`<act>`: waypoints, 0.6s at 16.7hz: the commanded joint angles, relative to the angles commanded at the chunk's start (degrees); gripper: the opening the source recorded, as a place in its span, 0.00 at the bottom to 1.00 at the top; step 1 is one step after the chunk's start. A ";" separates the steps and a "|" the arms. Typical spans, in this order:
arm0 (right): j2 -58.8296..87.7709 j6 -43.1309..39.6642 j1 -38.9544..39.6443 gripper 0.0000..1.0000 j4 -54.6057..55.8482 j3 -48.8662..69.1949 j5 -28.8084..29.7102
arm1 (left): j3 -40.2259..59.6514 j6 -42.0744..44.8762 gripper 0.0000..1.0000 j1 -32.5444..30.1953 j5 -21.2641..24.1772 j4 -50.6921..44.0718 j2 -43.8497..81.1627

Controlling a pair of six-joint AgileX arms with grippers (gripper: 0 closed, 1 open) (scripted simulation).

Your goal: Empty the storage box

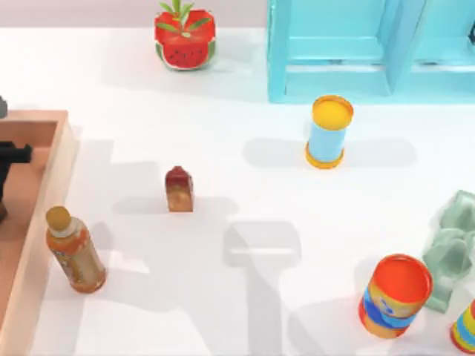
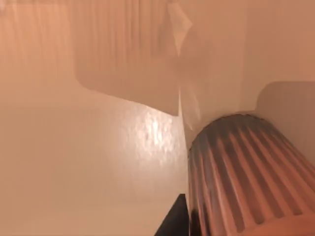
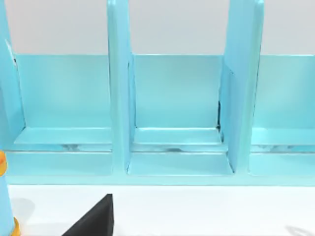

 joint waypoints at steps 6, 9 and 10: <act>0.00 0.00 0.00 1.00 0.00 0.00 0.00 | 6.59 -0.90 0.00 0.28 -3.03 0.92 -1.13; 0.00 0.00 0.00 1.00 0.00 0.00 0.00 | 16.16 -1.30 0.00 -0.44 -4.51 -4.17 -1.60; 0.00 0.00 0.00 1.00 0.00 0.00 0.00 | 19.10 -1.27 0.00 -0.42 -4.65 -7.07 -1.69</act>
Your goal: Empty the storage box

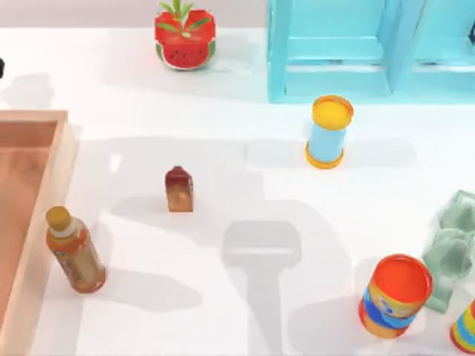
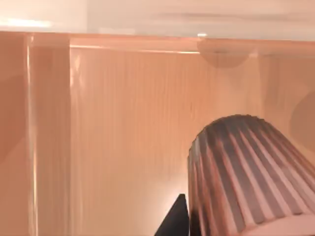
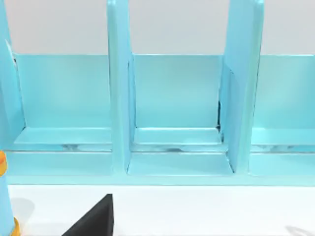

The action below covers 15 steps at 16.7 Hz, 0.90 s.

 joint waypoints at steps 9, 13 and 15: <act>0.00 0.00 0.00 1.00 0.00 0.00 0.00 | 6.82 1.05 0.00 0.25 4.61 -21.70 -1.11; 0.00 0.00 0.00 1.00 0.00 0.00 0.00 | 6.71 1.02 0.00 0.18 4.56 -21.49 -0.76; 0.00 0.00 0.00 1.00 0.00 0.00 0.00 | 6.16 -0.60 0.00 -1.73 5.48 -20.15 -1.15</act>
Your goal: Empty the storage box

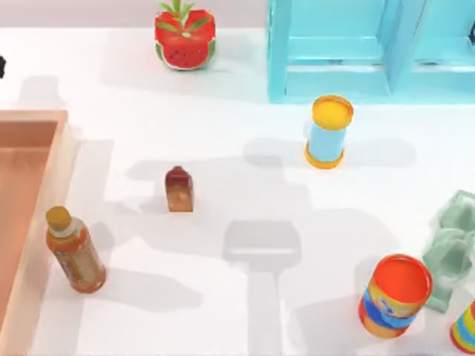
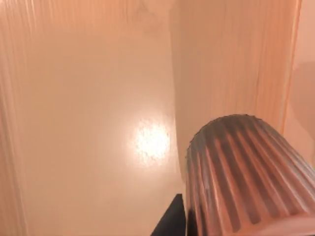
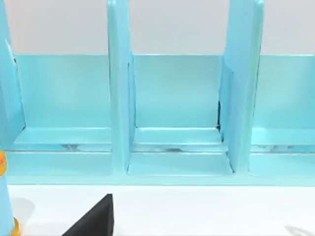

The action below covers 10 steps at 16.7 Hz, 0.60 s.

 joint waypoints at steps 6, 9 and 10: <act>0.00 0.00 0.00 1.00 0.00 0.00 0.00 | -7.38 -17.08 0.00 -18.71 3.52 10.22 -3.83; 0.00 0.00 0.00 1.00 0.00 0.00 0.00 | -14.85 -31.65 0.00 -33.25 3.19 15.69 -6.23; 0.00 0.00 0.00 1.00 0.00 0.00 0.00 | -17.35 -36.29 0.00 -37.61 2.78 17.15 -6.84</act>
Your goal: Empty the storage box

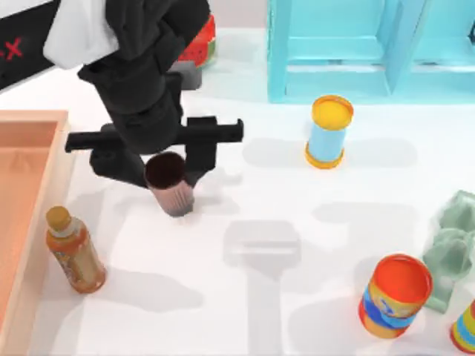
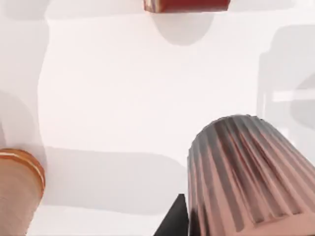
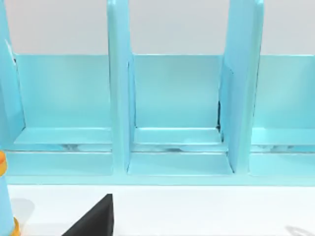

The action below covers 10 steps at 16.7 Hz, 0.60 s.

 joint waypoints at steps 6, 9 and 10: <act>0.00 0.00 0.00 1.00 0.00 0.00 0.00 | -12.90 -16.68 0.00 -15.14 -3.03 4.44 -2.04; 0.00 0.00 0.00 1.00 0.00 0.00 0.00 | -13.90 -17.76 0.00 -16.01 -3.36 4.56 -2.09; 0.00 0.00 0.00 1.00 0.00 0.00 0.00 | -13.90 -17.76 0.00 -16.01 -3.36 4.56 -2.09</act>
